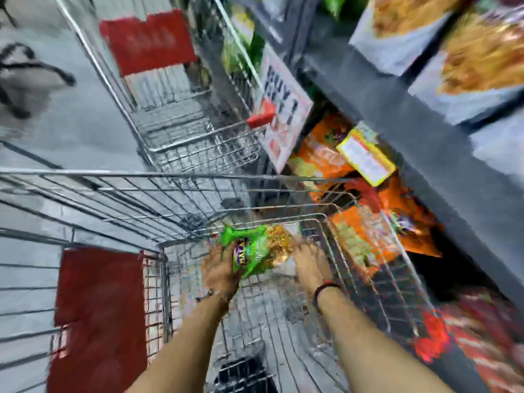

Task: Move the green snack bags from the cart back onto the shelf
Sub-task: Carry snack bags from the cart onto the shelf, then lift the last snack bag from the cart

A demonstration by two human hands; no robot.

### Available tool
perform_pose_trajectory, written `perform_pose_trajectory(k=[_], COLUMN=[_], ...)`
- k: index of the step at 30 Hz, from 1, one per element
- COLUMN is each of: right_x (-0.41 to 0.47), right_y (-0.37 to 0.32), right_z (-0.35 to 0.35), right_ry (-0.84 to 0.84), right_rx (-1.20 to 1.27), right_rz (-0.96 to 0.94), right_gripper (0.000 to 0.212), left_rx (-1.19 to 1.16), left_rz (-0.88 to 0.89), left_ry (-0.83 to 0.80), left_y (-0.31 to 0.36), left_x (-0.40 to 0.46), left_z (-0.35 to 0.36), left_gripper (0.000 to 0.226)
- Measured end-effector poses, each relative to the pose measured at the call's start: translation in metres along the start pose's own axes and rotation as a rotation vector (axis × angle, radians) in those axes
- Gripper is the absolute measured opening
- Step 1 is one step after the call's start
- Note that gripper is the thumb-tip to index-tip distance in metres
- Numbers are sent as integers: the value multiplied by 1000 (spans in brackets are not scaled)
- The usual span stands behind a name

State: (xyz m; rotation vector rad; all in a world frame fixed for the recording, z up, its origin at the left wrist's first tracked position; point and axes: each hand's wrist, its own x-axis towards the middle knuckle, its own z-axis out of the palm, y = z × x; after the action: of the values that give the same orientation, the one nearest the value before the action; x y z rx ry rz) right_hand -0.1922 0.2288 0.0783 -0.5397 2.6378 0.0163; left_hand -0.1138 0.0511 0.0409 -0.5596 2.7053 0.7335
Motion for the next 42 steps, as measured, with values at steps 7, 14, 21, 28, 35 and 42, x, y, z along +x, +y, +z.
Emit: perform_pose_trajectory(k=[7,14,21,28,35,42], right_x=[100,28,35,36,-17,-123], right_y=[6,-16,0,-19,-12,14], right_z=[69,109,110,108,43,-72], right_ry=[-210,-113,-227,-239,-90,364], right_rx=[-66,-56,363,614,931,1021], right_rz=[-67,49,242,327,274,195], right_gripper=[60,76,74,43,48,45], left_rx=[128,-151,-817,-900,-1086,-1011], left_rz=[-25,-261,-666,-554,-296,146], left_ry=[-169,161,90,-50,13,122], left_y=[-39,-41,-30,-27,10,117], left_x=[36,40,22,11,-17,-76], left_z=[79,88,108,106,44,-64], left_gripper=[91,66,71,51,57,62])
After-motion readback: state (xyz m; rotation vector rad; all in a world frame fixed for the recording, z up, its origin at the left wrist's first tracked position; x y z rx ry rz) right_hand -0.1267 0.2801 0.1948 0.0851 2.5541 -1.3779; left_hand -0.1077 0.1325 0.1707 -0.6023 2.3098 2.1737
